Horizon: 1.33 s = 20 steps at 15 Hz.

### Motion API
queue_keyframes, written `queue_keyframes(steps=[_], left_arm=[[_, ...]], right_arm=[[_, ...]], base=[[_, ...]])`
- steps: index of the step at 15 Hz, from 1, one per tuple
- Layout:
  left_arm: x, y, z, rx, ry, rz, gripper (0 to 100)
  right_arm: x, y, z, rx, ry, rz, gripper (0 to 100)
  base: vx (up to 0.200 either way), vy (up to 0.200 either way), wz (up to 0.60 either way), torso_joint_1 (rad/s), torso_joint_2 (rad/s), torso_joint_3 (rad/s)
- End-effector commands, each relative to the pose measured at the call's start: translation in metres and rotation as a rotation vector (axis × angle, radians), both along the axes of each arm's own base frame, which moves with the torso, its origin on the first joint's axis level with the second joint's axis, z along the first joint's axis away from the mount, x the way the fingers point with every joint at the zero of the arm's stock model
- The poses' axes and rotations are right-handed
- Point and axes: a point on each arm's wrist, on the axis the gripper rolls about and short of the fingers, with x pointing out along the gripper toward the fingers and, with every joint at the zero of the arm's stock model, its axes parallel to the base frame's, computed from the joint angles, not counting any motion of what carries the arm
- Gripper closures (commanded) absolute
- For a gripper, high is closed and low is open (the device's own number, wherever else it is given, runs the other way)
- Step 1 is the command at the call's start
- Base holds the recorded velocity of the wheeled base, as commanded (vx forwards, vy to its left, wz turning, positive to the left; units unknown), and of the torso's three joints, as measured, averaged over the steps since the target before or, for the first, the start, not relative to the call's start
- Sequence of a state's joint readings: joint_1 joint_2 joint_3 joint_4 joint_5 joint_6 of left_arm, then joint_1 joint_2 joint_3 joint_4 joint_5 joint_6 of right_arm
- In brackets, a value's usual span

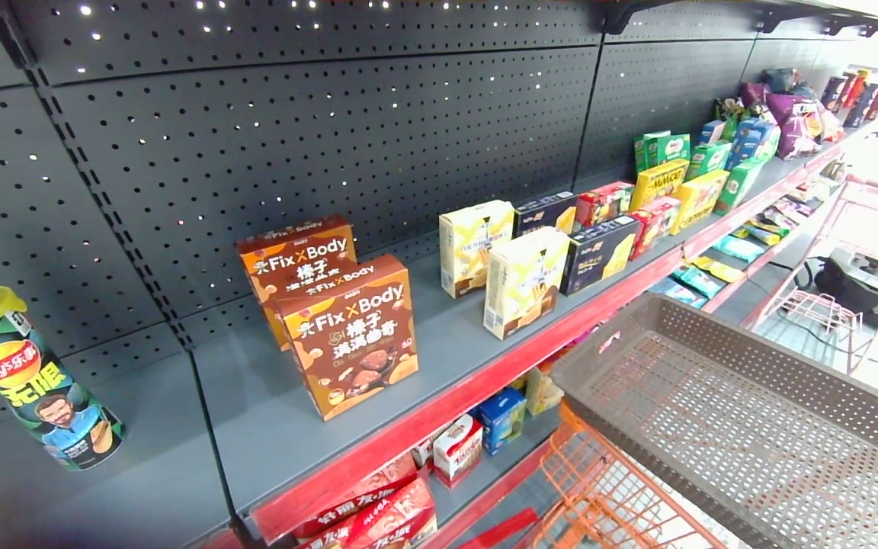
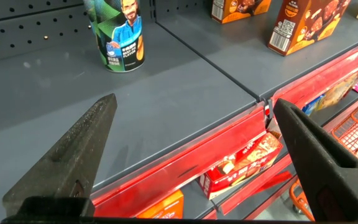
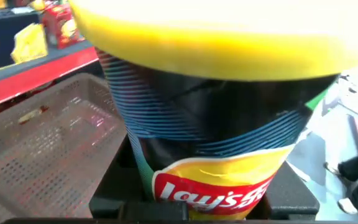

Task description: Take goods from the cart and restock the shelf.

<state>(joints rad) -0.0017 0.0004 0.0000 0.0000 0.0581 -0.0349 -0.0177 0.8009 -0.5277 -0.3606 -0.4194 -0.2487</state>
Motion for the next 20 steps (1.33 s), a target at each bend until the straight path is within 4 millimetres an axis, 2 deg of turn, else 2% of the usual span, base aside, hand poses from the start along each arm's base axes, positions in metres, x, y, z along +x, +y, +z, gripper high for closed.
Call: queue_keyframes(steps=[1,8,16,20], left_arm=[[0.0,0.0,0.0,0.0,0.001,0.0,0],[0.0,0.0,0.0,0.0,0.0,0.0,0],[0.0,0.0,0.0,0.0,0.0,0.0,0],[0.0,0.0,0.0,0.001,0.0,0.0,0]], right_arm=[[-0.008,-0.004,-0.012,0.028,0.003,-0.058,100],[-0.031,0.0,-0.041,0.074,-0.004,0.095,100],[-0.031,0.002,-0.047,0.094,0.0,0.161,100],[-0.03,0.002,-0.061,0.06,-0.011,0.173,100]], base=[[0.0,0.0,0.0,0.0,0.0,0.0],[0.0,0.0,0.0,0.0,0.0,0.0],[0.0,0.0,0.0,0.0,0.0,0.0],[0.0,0.0,0.0,0.0,0.0,0.0]])
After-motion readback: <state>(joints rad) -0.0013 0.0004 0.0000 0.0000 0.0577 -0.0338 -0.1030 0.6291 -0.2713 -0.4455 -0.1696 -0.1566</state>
